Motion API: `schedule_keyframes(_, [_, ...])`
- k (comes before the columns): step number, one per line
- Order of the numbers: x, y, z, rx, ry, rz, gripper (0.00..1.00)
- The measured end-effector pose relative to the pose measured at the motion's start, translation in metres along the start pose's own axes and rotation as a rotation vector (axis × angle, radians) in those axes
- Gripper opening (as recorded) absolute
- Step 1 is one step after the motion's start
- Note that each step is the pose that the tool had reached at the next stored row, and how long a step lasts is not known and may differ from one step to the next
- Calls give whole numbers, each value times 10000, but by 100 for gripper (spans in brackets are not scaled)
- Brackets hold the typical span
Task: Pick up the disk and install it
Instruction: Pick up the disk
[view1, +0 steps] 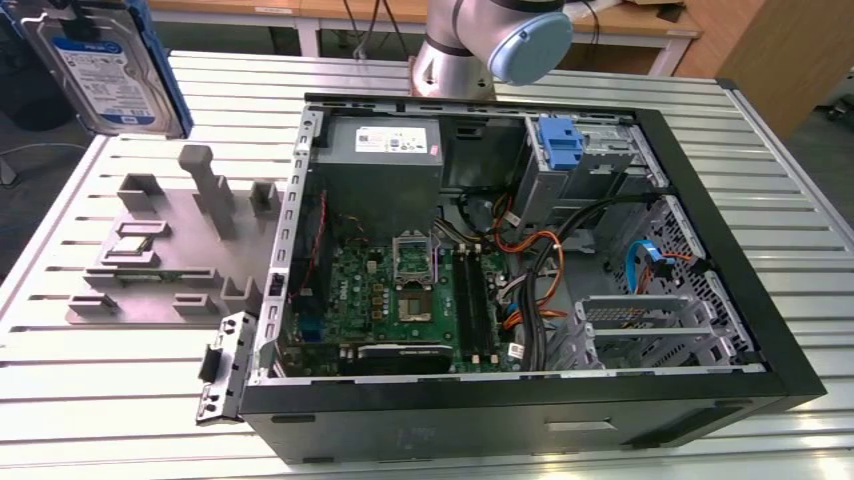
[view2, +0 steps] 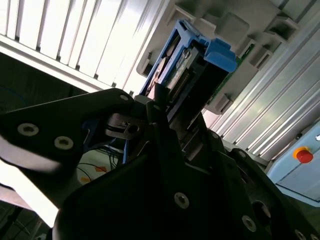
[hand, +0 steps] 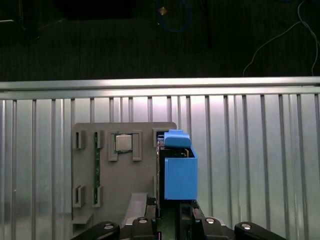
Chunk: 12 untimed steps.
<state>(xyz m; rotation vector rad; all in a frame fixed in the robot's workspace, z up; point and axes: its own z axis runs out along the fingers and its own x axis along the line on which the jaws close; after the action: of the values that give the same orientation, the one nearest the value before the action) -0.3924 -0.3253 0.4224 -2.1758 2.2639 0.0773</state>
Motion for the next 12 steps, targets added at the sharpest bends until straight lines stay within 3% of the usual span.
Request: schedule_keyframes(12, [-8,9,-240,0,1,0,35])
